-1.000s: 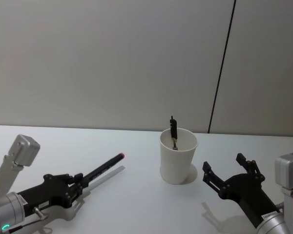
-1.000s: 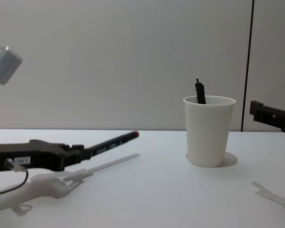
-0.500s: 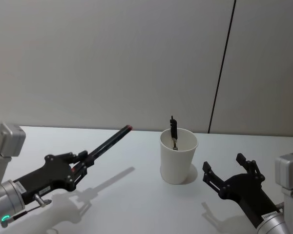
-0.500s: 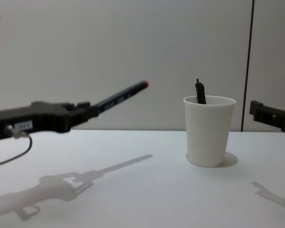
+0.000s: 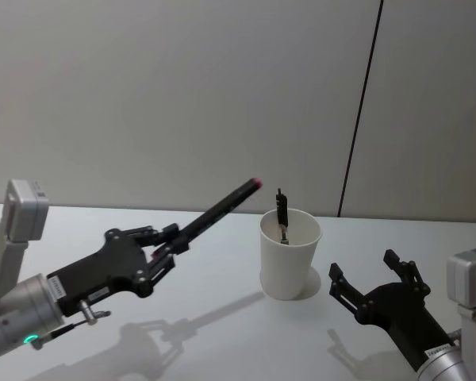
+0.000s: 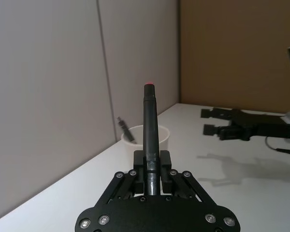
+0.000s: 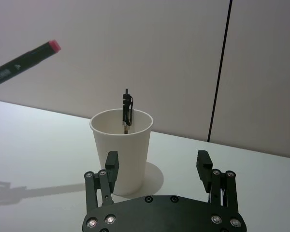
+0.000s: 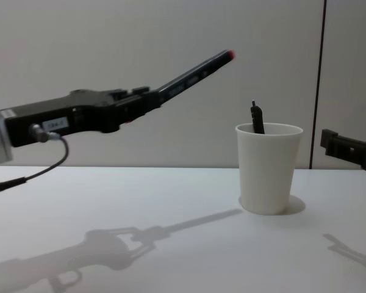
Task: Place the pen into the pen holder.
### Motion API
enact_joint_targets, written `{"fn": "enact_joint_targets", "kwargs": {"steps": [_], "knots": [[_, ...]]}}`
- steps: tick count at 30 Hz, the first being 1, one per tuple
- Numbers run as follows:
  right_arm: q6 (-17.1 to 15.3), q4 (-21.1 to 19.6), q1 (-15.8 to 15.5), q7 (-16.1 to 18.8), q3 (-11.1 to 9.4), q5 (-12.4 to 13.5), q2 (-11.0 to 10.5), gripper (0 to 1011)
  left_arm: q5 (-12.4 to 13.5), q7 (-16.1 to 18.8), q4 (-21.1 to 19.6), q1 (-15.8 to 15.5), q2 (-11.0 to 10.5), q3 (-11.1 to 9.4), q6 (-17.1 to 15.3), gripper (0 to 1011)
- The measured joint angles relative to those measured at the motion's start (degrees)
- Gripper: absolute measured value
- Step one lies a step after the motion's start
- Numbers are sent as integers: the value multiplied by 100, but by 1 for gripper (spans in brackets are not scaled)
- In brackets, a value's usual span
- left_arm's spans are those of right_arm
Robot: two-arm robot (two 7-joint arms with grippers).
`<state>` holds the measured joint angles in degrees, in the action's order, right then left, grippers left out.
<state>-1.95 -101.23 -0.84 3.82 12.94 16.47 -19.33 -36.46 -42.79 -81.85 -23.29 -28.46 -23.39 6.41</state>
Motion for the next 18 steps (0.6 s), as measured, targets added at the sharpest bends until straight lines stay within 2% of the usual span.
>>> {"fn": "enact_joint_targets", "kwargs": {"steps": [11,18], "knots": [[0,0,0,0,0,0,0,1001,-158,-619,284,-387,312,-348,125,197],[0,0,0,0,0,0,0,1001,-148,-759,450,-562,477,-542,171,197]]}}
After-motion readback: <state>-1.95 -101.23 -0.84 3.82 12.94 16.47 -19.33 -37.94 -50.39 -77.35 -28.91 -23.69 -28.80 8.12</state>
